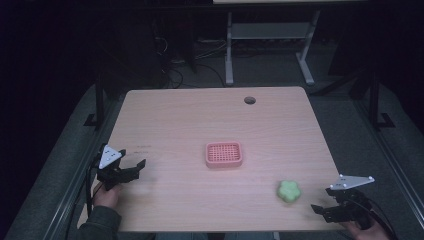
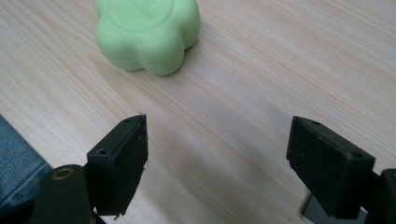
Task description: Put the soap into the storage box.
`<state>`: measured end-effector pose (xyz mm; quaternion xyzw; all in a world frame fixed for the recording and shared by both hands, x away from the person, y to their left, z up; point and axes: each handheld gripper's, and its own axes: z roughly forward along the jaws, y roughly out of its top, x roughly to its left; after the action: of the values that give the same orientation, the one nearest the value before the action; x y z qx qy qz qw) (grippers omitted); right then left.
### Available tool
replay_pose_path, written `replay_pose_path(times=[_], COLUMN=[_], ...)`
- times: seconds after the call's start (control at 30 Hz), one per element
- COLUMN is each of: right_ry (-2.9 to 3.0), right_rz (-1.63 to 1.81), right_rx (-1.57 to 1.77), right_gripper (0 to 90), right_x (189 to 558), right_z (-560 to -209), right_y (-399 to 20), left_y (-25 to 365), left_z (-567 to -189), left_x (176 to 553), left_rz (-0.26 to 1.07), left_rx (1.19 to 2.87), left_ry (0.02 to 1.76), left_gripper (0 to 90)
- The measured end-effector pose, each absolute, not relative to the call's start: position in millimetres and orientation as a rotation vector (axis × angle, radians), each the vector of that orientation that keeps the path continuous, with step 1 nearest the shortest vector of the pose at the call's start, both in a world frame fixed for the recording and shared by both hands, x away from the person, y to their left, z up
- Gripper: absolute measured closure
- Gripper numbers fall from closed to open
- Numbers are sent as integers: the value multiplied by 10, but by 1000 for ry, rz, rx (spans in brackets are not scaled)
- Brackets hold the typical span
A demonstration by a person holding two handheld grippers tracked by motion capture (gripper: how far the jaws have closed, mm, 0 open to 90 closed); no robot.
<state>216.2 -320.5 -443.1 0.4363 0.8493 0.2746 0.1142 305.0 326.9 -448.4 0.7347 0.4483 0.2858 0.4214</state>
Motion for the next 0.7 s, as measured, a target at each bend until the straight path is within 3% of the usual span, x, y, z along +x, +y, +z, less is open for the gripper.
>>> replay_pose_path(times=[0.7], right_ry=[2569], right_rz=[756], right_rx=[1197], right_gripper=[173], right_x=[2291], right_z=[-4226], right_y=[-2920], left_y=[3238], left_z=[-4464], left_x=[3033], left_rz=[725], left_rx=[1852], left_ry=[1095], left_gripper=[141])
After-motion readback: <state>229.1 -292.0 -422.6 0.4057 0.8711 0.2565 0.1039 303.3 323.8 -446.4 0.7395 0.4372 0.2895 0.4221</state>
